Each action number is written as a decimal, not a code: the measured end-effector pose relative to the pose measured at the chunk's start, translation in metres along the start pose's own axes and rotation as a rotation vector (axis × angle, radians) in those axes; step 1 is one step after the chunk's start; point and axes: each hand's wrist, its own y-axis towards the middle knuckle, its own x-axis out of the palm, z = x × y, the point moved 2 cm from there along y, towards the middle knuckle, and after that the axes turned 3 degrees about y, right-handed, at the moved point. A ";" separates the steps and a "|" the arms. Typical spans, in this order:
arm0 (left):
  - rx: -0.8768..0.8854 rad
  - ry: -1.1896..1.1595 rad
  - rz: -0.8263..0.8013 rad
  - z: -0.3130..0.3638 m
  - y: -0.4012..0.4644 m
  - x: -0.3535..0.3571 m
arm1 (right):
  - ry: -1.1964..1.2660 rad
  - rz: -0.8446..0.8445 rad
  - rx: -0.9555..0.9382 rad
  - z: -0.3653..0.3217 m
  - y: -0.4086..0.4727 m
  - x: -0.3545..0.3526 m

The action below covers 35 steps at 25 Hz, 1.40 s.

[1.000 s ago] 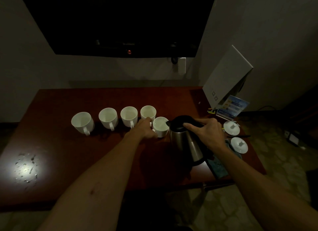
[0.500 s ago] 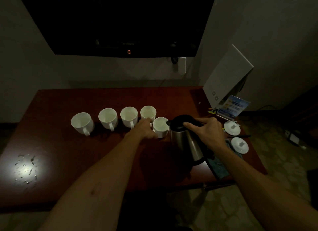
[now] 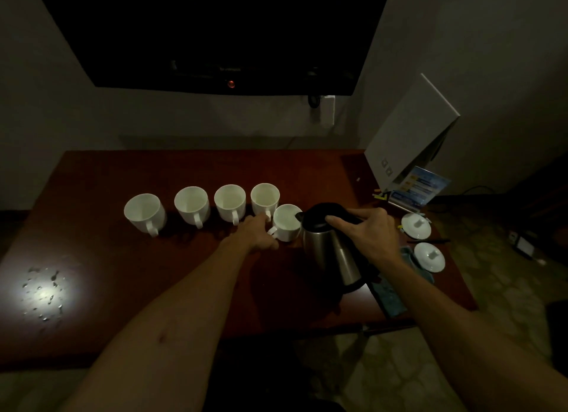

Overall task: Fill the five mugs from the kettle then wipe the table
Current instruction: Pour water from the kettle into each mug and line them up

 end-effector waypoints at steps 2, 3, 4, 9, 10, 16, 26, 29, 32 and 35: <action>-0.005 -0.006 -0.003 -0.001 0.002 0.002 | 0.003 -0.011 -0.001 -0.001 0.001 0.001; 0.001 -0.016 -0.007 -0.001 0.004 0.003 | 0.001 -0.009 -0.004 -0.001 0.001 0.001; 0.010 -0.026 -0.009 0.000 0.003 0.003 | 0.000 -0.007 -0.003 -0.002 0.001 0.001; -0.004 -0.135 0.040 0.011 -0.008 0.005 | 0.066 -0.001 0.004 0.003 0.001 0.002; -0.014 -0.161 0.049 0.011 -0.006 0.006 | 0.106 0.009 0.008 0.006 0.001 0.002; -0.041 -0.202 0.056 0.009 0.010 0.021 | 0.238 0.070 -0.005 0.025 -0.001 0.006; -0.054 -0.089 0.253 0.017 0.005 0.038 | 0.380 0.256 0.036 0.061 -0.020 0.019; -0.097 -0.076 0.346 0.030 -0.006 0.043 | 0.378 0.257 0.002 0.067 -0.029 0.019; -0.178 -0.016 0.435 0.040 -0.008 0.049 | 0.418 0.240 -0.004 0.072 -0.042 0.019; -0.215 0.003 0.469 0.050 -0.004 0.053 | 0.438 0.255 0.000 0.076 -0.045 0.021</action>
